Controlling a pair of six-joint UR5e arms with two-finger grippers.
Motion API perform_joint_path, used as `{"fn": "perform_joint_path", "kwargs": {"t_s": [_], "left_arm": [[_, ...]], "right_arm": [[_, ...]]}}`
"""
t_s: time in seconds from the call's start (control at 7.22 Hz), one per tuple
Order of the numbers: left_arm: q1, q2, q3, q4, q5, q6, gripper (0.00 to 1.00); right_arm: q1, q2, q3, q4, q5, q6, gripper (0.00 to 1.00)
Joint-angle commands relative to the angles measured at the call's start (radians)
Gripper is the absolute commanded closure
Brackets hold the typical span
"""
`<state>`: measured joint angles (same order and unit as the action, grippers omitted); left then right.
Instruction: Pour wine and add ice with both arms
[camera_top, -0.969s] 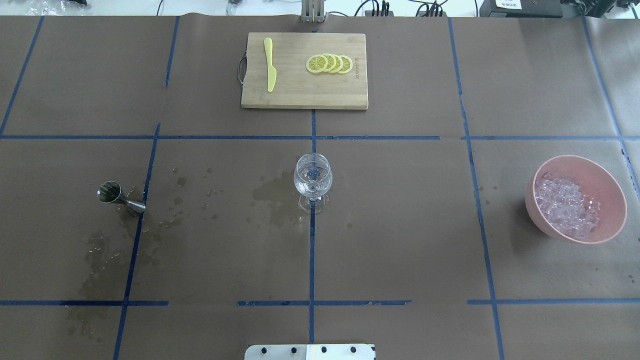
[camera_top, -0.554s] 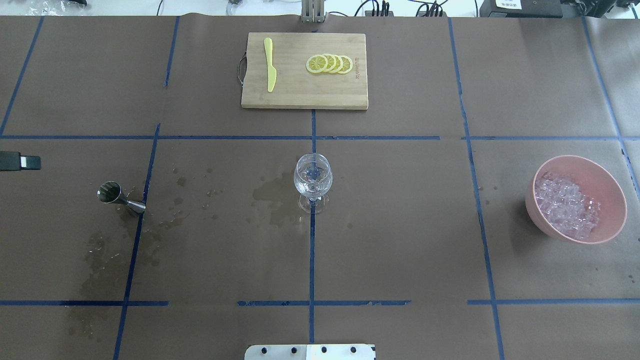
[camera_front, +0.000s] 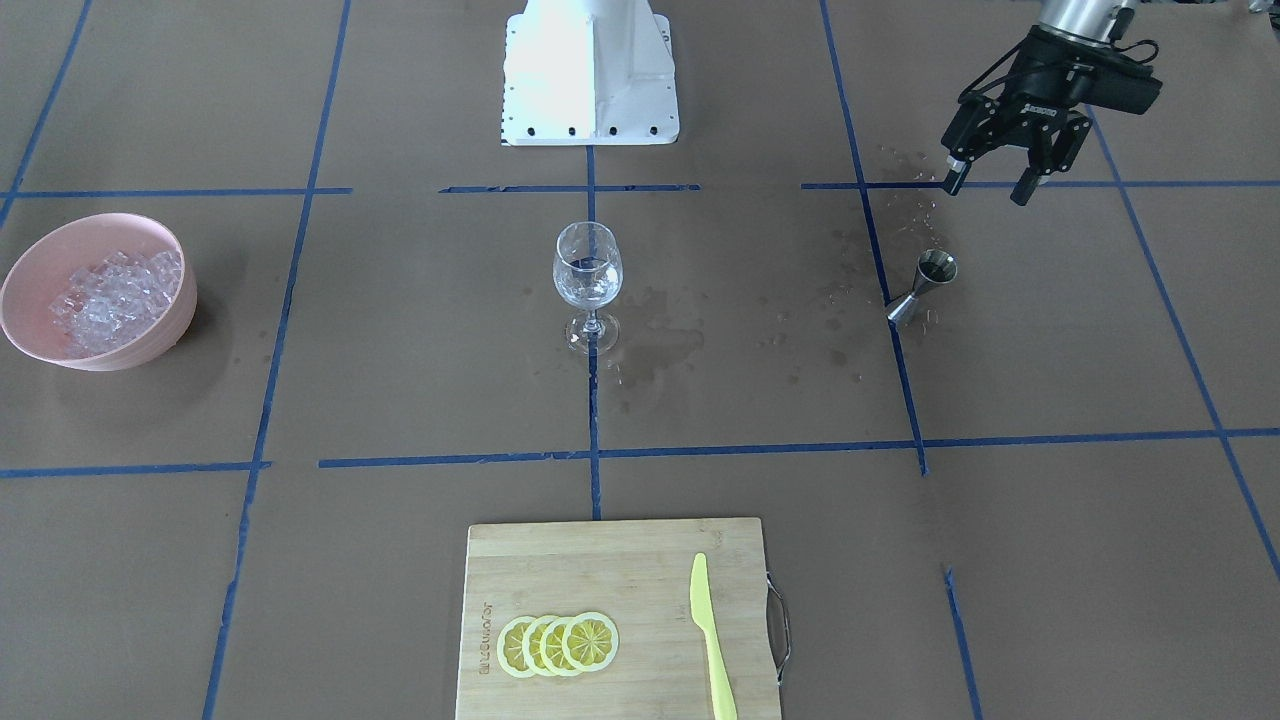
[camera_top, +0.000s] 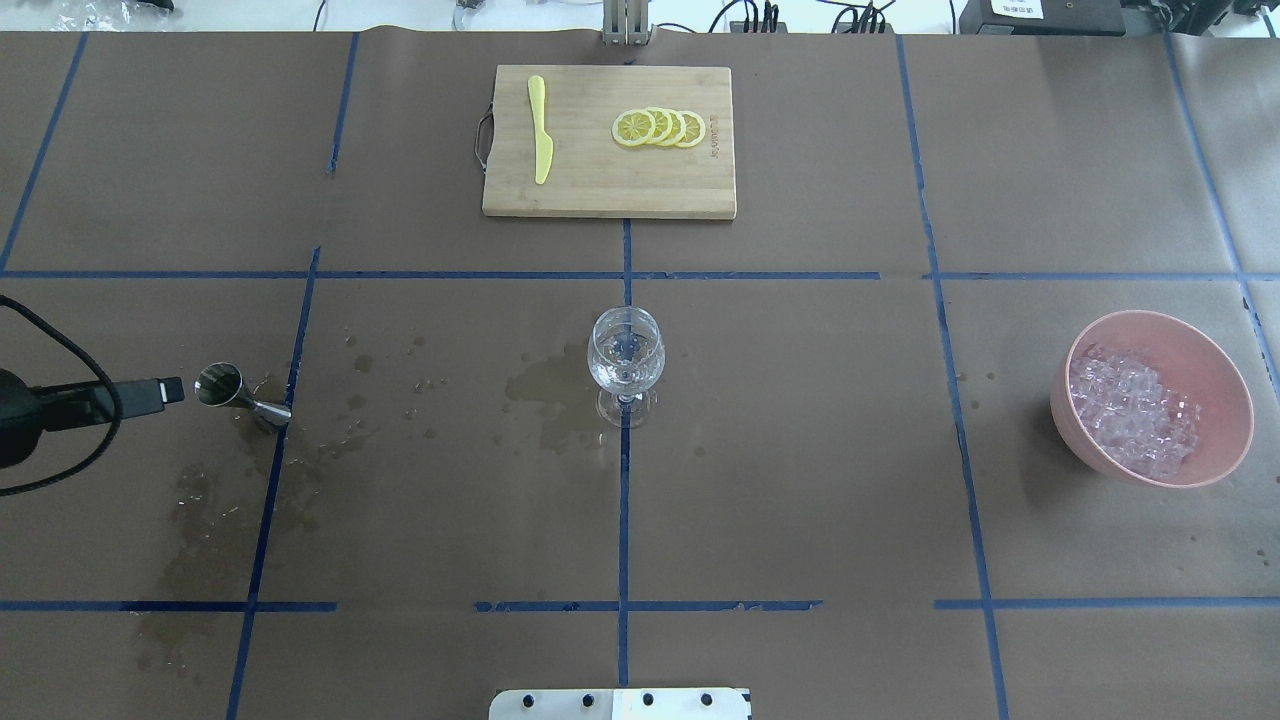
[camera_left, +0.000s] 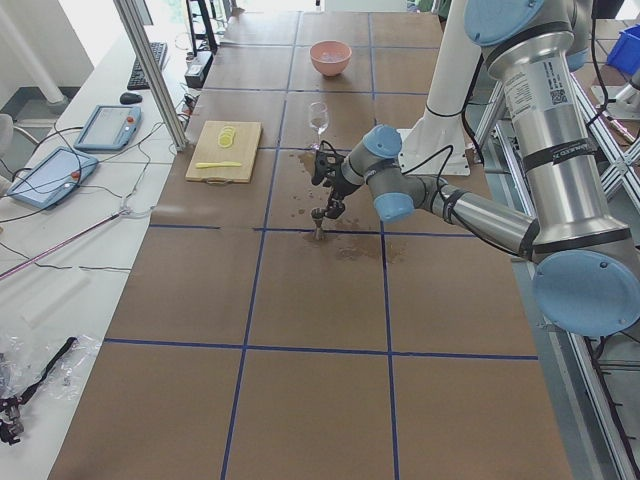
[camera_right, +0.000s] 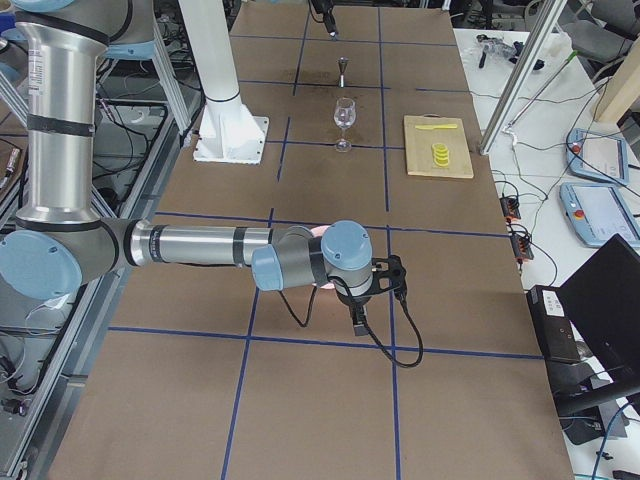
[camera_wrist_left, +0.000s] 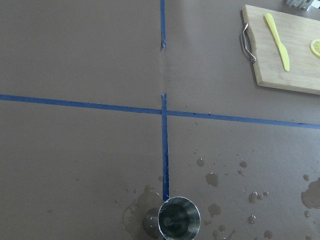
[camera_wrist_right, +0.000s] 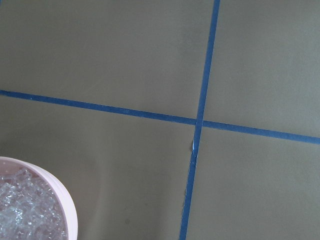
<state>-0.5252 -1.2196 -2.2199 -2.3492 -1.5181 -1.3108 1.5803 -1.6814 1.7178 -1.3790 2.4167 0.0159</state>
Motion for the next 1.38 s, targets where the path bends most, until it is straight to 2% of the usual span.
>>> {"fn": "perform_joint_path", "kwargs": {"t_s": [0.0,0.14,0.42,0.69,0.83,1.11,1.25], "left_arm": [[0.277,0.002,0.005,0.072,0.336,-0.179,0.0],[0.327,-0.011,0.018,0.106,0.43,-0.212,0.0],[0.381,-0.044,0.128,0.111,0.595,-0.246,0.0],[0.387,-0.072,0.186,0.113,0.7,-0.262,0.0],[0.387,-0.077,0.203,0.113,0.746,-0.275,0.0],[0.387,-0.141,0.294,0.113,0.867,-0.283,0.0],[0.387,-0.184,0.343,0.113,0.893,-0.303,0.0]], "right_arm": [[-0.034,0.003,0.078,-0.063,0.002,0.111,0.0],[-0.061,0.0,0.13,-0.084,-0.002,0.218,0.0],[-0.123,-0.003,0.174,-0.092,-0.025,0.365,0.0],[-0.184,-0.023,0.259,-0.091,-0.06,0.511,0.0],[-0.224,-0.035,0.285,-0.089,-0.083,0.521,0.0],[-0.298,-0.053,0.292,-0.021,-0.128,0.564,0.0],[-0.339,-0.055,0.292,0.007,-0.148,0.62,0.0]]}}
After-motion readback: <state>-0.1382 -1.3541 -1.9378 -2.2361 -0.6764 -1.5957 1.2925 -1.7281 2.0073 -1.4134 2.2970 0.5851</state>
